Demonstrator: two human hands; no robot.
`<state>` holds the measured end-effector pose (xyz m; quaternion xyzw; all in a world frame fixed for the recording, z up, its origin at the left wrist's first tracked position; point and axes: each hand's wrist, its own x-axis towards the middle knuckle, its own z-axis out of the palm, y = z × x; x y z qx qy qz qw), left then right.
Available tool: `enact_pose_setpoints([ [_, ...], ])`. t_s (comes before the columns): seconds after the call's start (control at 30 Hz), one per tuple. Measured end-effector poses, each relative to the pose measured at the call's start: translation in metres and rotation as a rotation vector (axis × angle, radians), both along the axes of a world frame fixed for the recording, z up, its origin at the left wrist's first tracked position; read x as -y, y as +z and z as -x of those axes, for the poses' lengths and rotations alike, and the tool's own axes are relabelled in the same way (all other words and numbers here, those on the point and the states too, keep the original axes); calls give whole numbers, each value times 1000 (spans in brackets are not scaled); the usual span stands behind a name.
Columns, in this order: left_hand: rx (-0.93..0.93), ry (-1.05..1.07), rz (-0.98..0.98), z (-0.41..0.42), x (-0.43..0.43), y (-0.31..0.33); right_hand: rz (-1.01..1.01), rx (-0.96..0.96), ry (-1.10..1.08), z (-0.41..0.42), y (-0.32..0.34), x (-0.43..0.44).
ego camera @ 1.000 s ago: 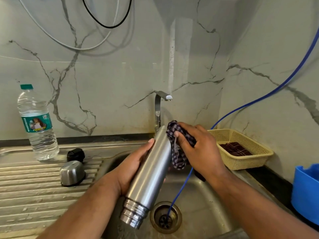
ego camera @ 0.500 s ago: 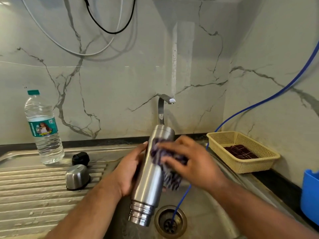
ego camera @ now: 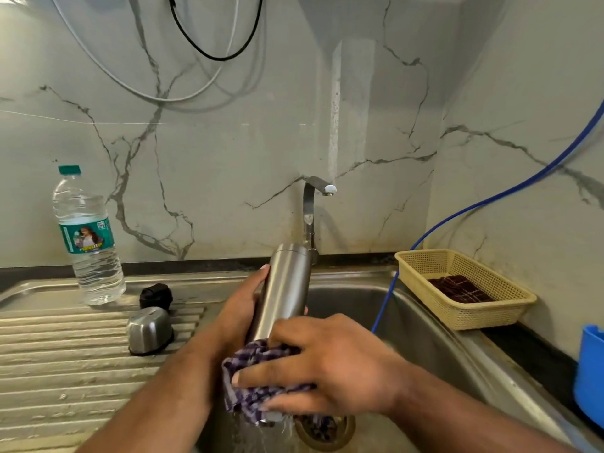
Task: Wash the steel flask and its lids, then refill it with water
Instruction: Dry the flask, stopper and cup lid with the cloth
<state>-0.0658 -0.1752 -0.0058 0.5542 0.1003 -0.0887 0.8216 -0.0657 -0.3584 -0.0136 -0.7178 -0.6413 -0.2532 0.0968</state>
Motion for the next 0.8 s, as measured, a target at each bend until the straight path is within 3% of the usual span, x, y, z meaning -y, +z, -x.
enact_pose_setpoints([
  [0.07, -9, -50, 3, 2, 4, 2, -160, -42, -102, -14, -4, 6],
  [0.2, 98, -185, -55, 4, 16, 1, -640, -333, -449, -49, -1, 27],
  [0.3, 109, -247, -149, 7, 25, 2, -775, -385, -565, -59, 2, 34],
  [0.4, 127, -194, -149, 6, 26, 2, -739, -396, -491, -48, 3, 26],
  [0.53, 70, -99, 48, 2, 13, 3, -319, -218, -236, -20, 3, 10],
  [0.63, 94, 42, -79, 0, 3, 0, -72, -14, -75, -13, -2, 8],
  [0.7, 67, -11, -120, 3, 5, 1, -109, -66, -120, -20, -3, 11],
  [0.8, 71, -89, -183, 5, 9, -3, -408, -328, -374, -40, -2, 22],
])
